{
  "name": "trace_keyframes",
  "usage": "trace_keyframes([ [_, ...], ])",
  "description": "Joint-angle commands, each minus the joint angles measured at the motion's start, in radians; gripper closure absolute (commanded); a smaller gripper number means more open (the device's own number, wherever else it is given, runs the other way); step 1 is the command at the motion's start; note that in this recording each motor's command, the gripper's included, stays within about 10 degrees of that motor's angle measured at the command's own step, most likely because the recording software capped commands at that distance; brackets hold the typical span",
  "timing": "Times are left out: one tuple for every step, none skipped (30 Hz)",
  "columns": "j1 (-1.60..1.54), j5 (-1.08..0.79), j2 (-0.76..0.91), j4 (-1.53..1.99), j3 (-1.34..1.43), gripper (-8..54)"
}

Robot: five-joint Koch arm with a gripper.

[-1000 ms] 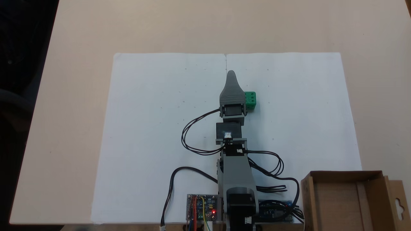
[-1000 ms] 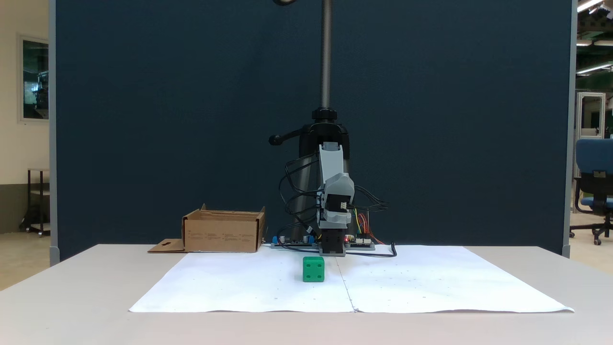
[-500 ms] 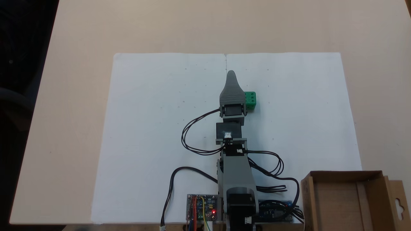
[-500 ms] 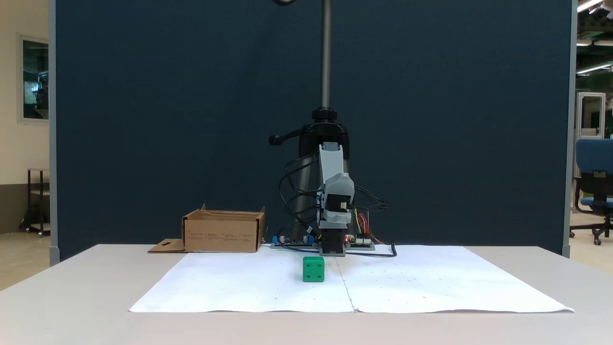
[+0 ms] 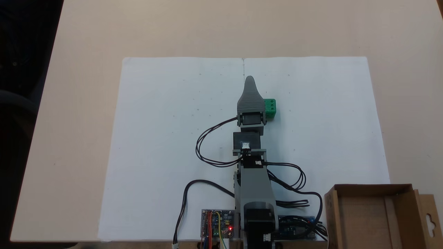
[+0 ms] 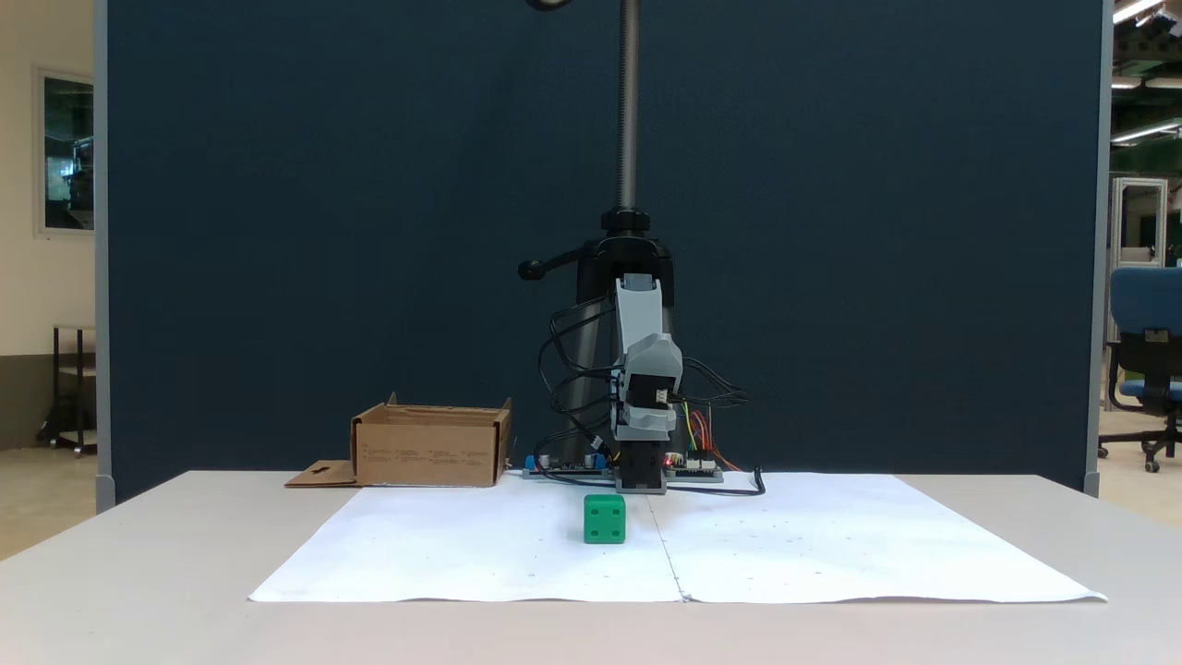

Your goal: Grasp a green dice and put it in the bin.

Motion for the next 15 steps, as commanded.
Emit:
trace_keyframes([
  [-0.015, -0.055, 0.103, -0.035, 0.072, 2.5],
  [-0.015, -0.054, 0.103, -0.035, 0.072, 2.5],
  [-0.015, -0.055, 0.103, -0.035, 0.072, 2.5],
  [-0.015, -0.055, 0.104, -0.037, 0.072, 2.5],
  [-0.017, -0.055, 0.104, -0.037, 0.072, 2.5],
  [-0.017, -0.055, 0.104, -0.037, 0.072, 2.5],
  [-0.018, -0.057, 0.104, -0.037, 0.072, 2.5],
  [-0.018, -0.06, 0.104, -0.037, 0.072, 2.8],
  [-0.018, -0.064, 0.104, -0.037, 0.069, 3.6],
  [-0.017, -0.066, 0.104, -0.037, 0.061, 4.0],
  [-0.014, -0.069, 0.104, -0.037, 0.049, 4.1],
  [-0.008, -0.071, 0.104, -0.035, 0.032, 4.1],
  [0.005, -0.071, 0.104, -0.034, 0.017, 4.2],
  [0.012, -0.071, 0.104, -0.032, 0.0, 4.3],
  [0.02, -0.071, 0.104, -0.026, -0.018, 4.4],
])
